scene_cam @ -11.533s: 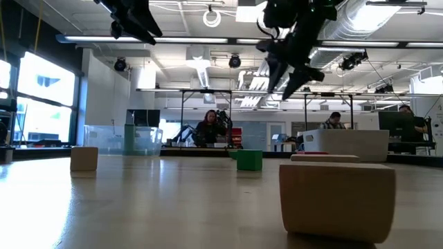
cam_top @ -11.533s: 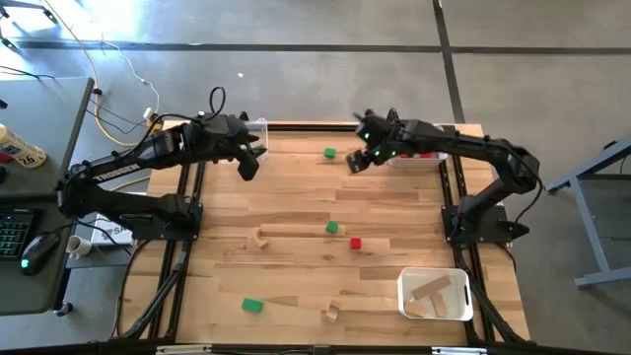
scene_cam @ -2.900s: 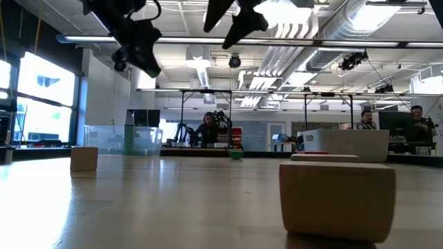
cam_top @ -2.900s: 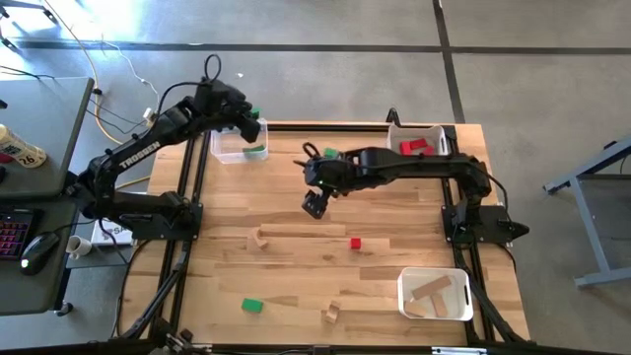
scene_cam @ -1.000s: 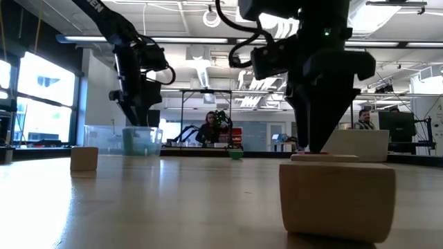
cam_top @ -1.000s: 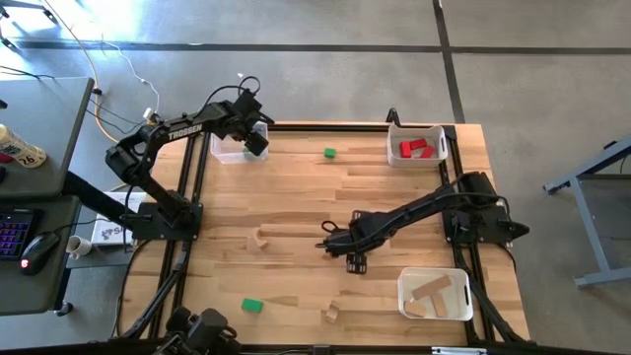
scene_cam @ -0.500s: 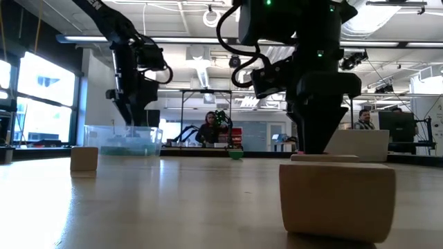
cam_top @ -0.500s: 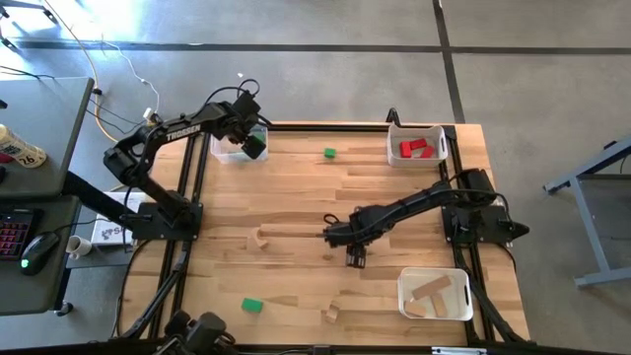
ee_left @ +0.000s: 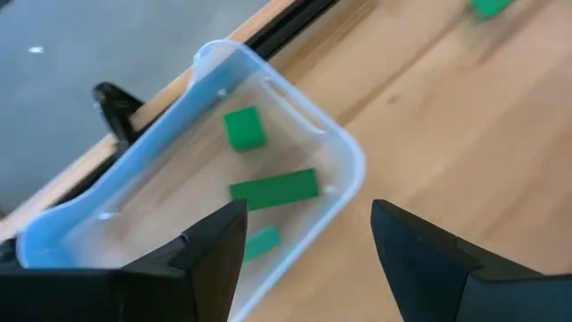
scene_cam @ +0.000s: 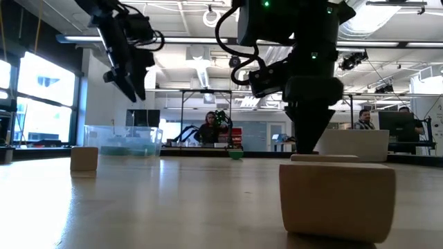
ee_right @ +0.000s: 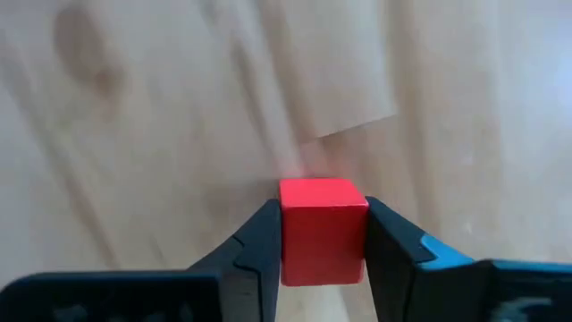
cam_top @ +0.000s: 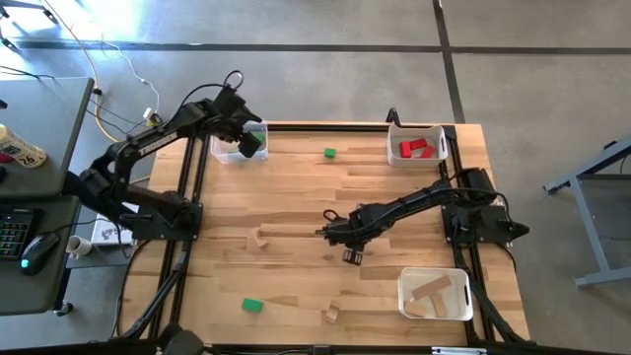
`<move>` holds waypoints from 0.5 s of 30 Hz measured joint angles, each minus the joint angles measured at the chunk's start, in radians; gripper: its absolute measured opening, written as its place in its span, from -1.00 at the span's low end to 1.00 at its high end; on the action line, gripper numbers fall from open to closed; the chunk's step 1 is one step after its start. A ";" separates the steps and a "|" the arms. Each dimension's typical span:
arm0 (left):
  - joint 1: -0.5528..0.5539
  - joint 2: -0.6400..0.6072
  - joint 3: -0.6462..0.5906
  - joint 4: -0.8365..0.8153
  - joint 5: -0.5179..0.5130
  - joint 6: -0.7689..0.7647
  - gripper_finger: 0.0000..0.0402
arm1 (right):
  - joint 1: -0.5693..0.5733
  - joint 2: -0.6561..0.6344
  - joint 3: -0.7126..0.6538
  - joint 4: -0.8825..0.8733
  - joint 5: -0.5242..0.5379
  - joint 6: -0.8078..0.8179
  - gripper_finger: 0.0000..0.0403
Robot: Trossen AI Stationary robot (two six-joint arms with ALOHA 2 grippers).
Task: Sort & place blocks by color
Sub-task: Put the red block into the gray bin
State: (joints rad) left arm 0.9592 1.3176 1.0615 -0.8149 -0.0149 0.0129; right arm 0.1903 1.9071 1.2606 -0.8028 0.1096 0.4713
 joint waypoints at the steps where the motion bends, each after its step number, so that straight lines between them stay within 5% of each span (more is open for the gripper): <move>1: 0.000 -0.014 0.000 -0.006 0.021 -0.007 0.13 | -0.005 -0.004 0.000 0.000 0.011 0.017 -0.51; 6: -0.014 -0.072 0.000 -0.036 0.111 -0.020 0.13 | -0.038 -0.041 0.000 -0.016 0.067 0.063 -0.47; 15: -0.102 -0.125 0.000 -0.077 0.117 -0.018 0.13 | -0.098 -0.163 0.000 -0.111 0.218 0.060 -0.50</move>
State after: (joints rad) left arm 0.8569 1.1927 1.0615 -0.8916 0.1017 -0.0048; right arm 0.0922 1.7445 1.2602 -0.9141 0.3272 0.5312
